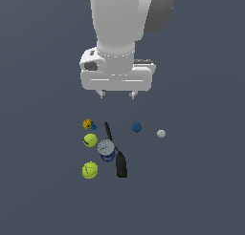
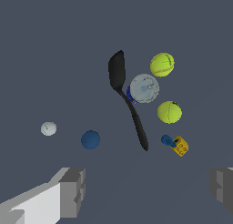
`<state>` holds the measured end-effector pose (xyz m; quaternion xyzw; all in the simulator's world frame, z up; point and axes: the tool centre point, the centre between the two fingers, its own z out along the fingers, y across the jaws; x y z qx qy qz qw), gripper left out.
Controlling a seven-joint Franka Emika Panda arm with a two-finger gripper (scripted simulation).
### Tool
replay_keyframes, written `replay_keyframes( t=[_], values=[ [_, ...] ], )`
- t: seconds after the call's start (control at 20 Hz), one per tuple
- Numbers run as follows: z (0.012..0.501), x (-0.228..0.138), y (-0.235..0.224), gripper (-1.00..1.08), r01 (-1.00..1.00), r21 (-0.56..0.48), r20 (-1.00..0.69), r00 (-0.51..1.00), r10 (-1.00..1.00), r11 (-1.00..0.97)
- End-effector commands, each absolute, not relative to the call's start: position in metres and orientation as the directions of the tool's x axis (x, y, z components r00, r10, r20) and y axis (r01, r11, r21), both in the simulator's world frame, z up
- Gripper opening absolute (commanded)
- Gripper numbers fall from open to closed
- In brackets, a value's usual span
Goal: Pick up a designated object from a clutter of objects.
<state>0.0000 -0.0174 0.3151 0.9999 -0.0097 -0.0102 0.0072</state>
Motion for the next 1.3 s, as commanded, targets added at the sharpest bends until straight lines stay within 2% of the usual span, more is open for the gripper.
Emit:
replay_keyframes(
  t=[0.0, 0.7, 1.25],
  values=[
    [0.315, 0.0, -0.017, 1.0, -0.019, 0.015, -0.02, 1.0, -0.02, -1.0],
    [0.321, 0.001, -0.002, 1.0, 0.053, 0.027, -0.015, 0.998, 0.053, -0.998],
    [0.274, 0.003, -0.035, 1.0, -0.086, 0.002, -0.013, 0.996, -0.086, -0.996]
  ],
)
